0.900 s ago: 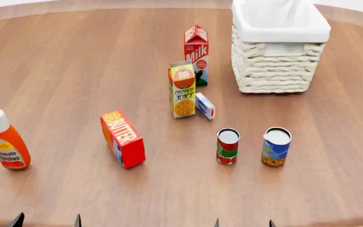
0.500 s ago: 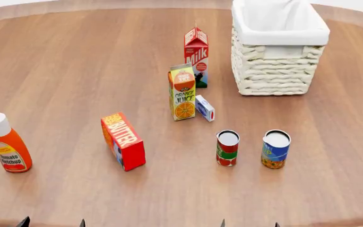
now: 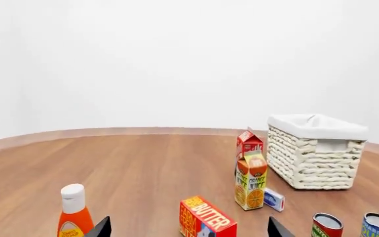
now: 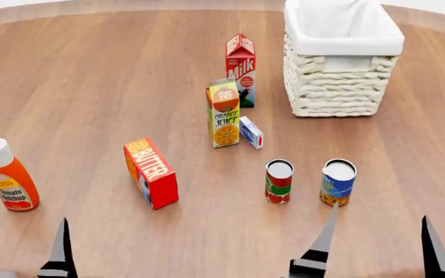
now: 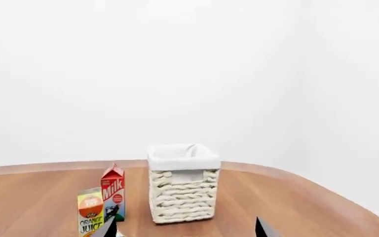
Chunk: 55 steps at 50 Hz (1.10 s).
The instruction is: Pick up the tomato sauce, and put it in the basket.
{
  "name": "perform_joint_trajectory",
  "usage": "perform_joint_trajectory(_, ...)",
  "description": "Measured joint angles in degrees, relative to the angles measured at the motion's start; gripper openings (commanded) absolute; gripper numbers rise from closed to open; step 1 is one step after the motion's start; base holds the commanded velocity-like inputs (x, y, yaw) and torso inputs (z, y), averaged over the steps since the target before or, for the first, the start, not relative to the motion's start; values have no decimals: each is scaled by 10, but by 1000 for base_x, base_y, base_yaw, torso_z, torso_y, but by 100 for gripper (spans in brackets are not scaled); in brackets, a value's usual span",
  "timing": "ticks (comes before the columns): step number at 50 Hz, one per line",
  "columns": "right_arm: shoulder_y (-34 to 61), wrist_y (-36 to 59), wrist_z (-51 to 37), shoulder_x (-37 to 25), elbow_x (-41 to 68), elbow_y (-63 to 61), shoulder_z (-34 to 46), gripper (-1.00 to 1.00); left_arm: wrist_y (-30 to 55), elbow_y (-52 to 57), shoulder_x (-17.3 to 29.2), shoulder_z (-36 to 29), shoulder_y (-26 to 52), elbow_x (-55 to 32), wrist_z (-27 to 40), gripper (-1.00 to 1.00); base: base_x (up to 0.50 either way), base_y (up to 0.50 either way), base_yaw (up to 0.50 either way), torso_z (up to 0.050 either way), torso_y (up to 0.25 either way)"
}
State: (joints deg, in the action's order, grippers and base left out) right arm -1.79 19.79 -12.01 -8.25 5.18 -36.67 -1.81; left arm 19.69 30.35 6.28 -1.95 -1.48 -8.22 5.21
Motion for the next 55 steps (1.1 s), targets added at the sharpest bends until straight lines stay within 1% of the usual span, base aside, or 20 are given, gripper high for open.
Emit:
perform_joint_trajectory(8,7,57,-17,-16,-7,-87,2,100,27,60,8,9,-4,-19,9,100,0,0,0,0,0)
perform_joint_trajectory(20,12,91,-28,-30,-11,-129,12,100,41,91,18,10,-6,-34,19,100,0,0,0,0,0)
perform_joint_trajectory(31,11,96,-29,-36,7,-138,12,100,43,101,26,5,-9,-41,27,100,437,-29,0,0,0)
perform_joint_trajectory(37,11,94,-28,-36,21,-140,8,100,45,105,30,3,-9,-44,31,100,230,-485,0,0,0)
perform_joint_trajectory(55,7,88,-30,-42,47,-140,5,100,50,118,39,-2,-12,-57,43,100,3,-500,0,0,0)
